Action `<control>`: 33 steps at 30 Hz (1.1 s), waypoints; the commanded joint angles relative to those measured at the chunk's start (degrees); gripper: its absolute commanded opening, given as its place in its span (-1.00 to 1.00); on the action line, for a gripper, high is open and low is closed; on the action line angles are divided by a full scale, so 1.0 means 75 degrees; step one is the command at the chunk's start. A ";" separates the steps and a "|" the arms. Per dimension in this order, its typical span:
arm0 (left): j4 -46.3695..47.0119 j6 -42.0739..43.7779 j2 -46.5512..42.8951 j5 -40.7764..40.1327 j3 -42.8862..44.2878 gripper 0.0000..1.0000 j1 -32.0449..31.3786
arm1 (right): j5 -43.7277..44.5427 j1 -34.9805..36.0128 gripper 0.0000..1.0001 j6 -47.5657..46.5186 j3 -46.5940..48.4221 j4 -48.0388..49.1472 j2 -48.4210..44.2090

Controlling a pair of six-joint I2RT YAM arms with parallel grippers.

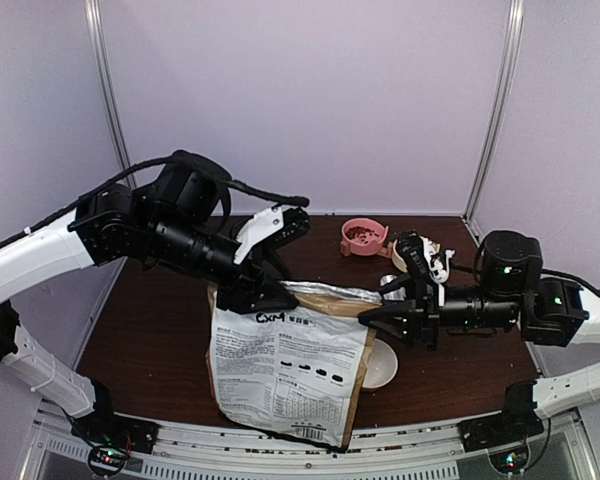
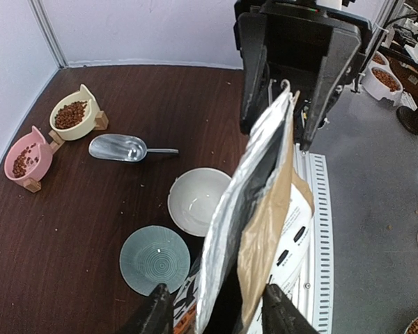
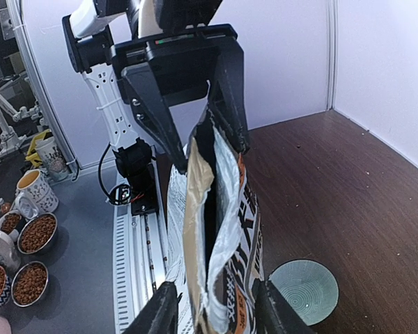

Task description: Serve the pet food

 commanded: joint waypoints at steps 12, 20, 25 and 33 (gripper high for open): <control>0.0130 -0.0180 0.0155 0.0007 0.0429 -0.23 -0.0322 | 0.0427 -0.0016 -0.96 0.0106 0.0174 0.0084 0.0005; -0.0028 -0.0134 0.0902 -0.0427 0.1161 0.01 -0.0691 | 0.0597 -0.0018 -1.00 0.0188 0.0005 0.0326 -0.0227; -0.0290 0.0057 0.1628 -0.0560 0.1967 0.01 -0.0992 | 0.0571 -0.0023 -1.00 0.0209 -0.0033 0.0374 -0.0312; -0.0302 0.0152 0.2208 -0.0139 0.2569 -0.32 -0.1053 | 0.0534 -0.0020 -1.00 0.0234 -0.0123 0.0390 -0.0382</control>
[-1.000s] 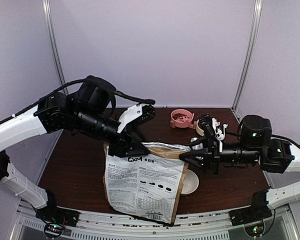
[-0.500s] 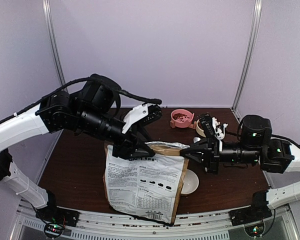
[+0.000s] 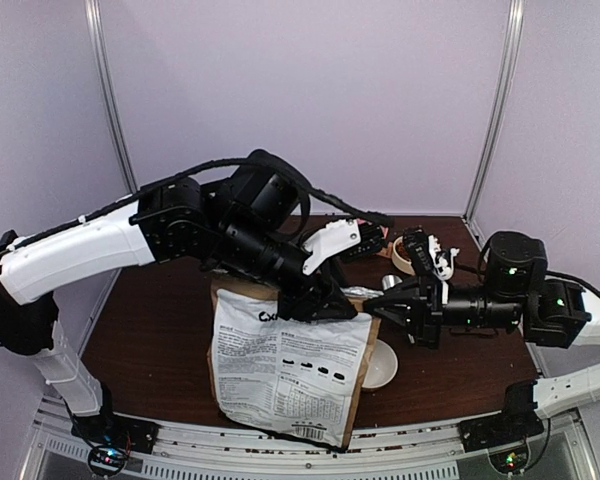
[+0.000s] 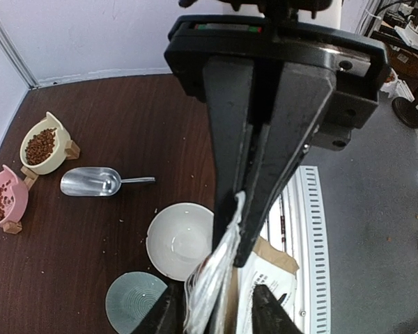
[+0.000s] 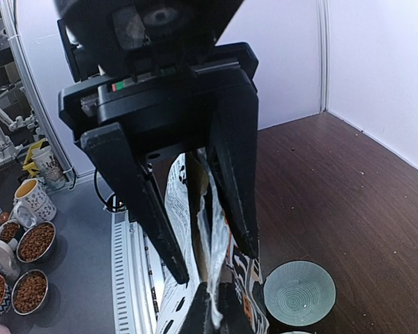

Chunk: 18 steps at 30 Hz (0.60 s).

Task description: Serve the pet food

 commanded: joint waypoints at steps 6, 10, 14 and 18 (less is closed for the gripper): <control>0.0007 0.0127 0.0208 0.0524 0.0396 -0.70 -0.0072 | 0.0245 -0.0027 -1.00 0.0022 -0.0065 0.0330 -0.0268; 0.0002 0.0135 0.0209 0.0601 0.0362 -0.93 -0.0098 | 0.0258 -0.0022 -1.00 0.0004 -0.0091 0.0362 -0.0308; -0.0053 0.0197 0.0181 0.0537 0.0349 -1.00 -0.0098 | 0.0281 -0.0024 -1.00 0.0004 -0.0127 0.0368 -0.0346; -0.0179 0.0287 0.0070 0.0219 0.0369 -1.00 -0.0098 | 0.0315 -0.0028 -1.00 0.0027 -0.0188 0.0374 -0.0428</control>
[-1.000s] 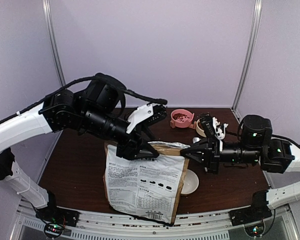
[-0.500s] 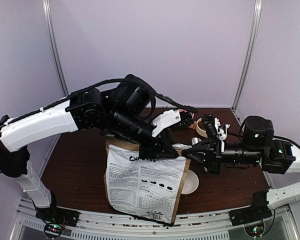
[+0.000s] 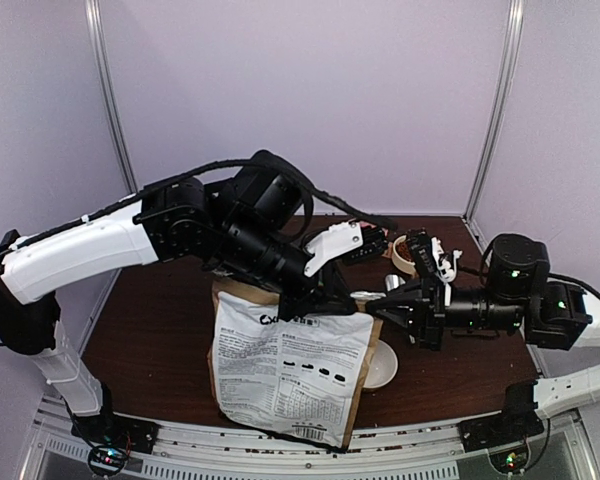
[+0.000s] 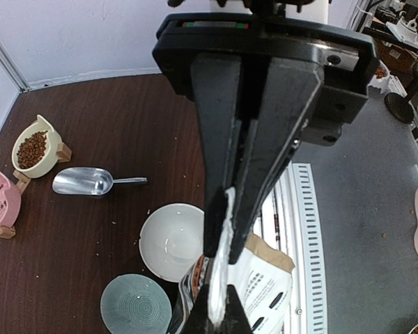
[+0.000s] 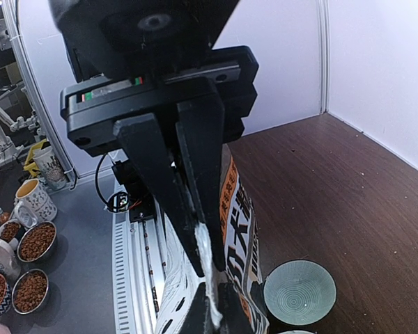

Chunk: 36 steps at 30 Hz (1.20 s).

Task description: Serve the pet food

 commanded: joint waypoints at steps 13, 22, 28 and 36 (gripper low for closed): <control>-0.0468 0.0331 -0.0854 -0.1084 -0.0422 -0.80 0.0085 | 0.0334 -0.0033 -1.00 0.0132 -0.0115 0.0520 -0.0214; -0.0232 0.0191 -0.0707 -0.0523 -0.0351 -1.00 0.0077 | 0.0235 -0.0022 -0.59 0.0197 0.0115 0.0597 0.0307; -0.0212 0.0183 -0.0701 -0.0487 -0.0340 -1.00 0.0077 | 0.0105 0.0001 -0.56 0.0244 0.0223 0.0781 0.0589; -0.0216 0.0171 -0.0717 -0.0496 -0.0360 -1.00 0.0077 | 0.0073 0.0002 -0.61 0.0299 0.0184 0.1076 0.0565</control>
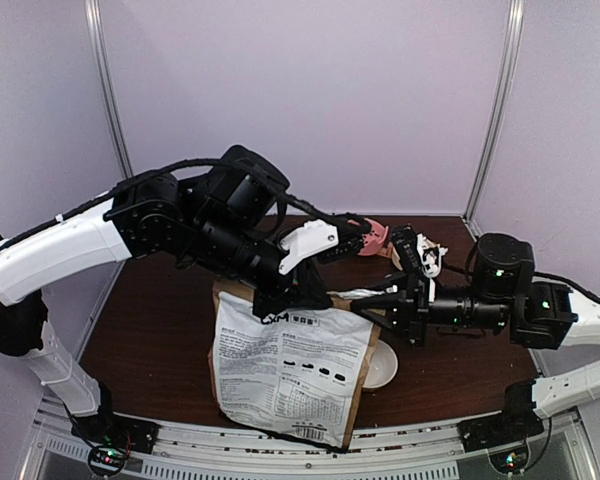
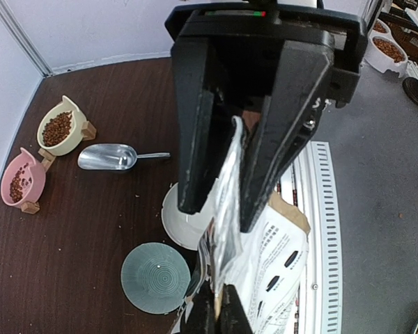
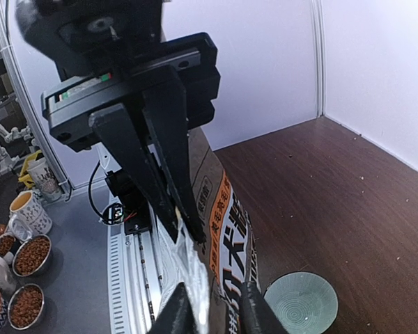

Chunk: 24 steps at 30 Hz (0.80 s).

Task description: Serve the pet food

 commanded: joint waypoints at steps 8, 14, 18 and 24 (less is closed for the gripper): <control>0.0182 -0.0007 -0.0150 -0.0033 -0.0151 -0.88 0.0027 | -0.0009 0.0008 -1.00 0.0003 0.0205 0.0174 -0.0122; -0.0204 0.0104 -0.0566 -0.0384 -0.0667 -0.73 0.0398 | 0.0071 0.0017 -1.00 -0.0067 0.0202 0.0137 -0.0275; -0.0204 0.0111 -0.0812 -0.0418 -0.0850 -0.93 0.0575 | 0.0037 0.0010 -1.00 -0.0071 0.0235 0.0184 -0.0173; -0.0199 0.0094 -0.0690 0.0046 -0.0595 -1.00 0.0576 | -0.0102 0.0016 -0.71 -0.0060 0.0468 0.0247 0.0310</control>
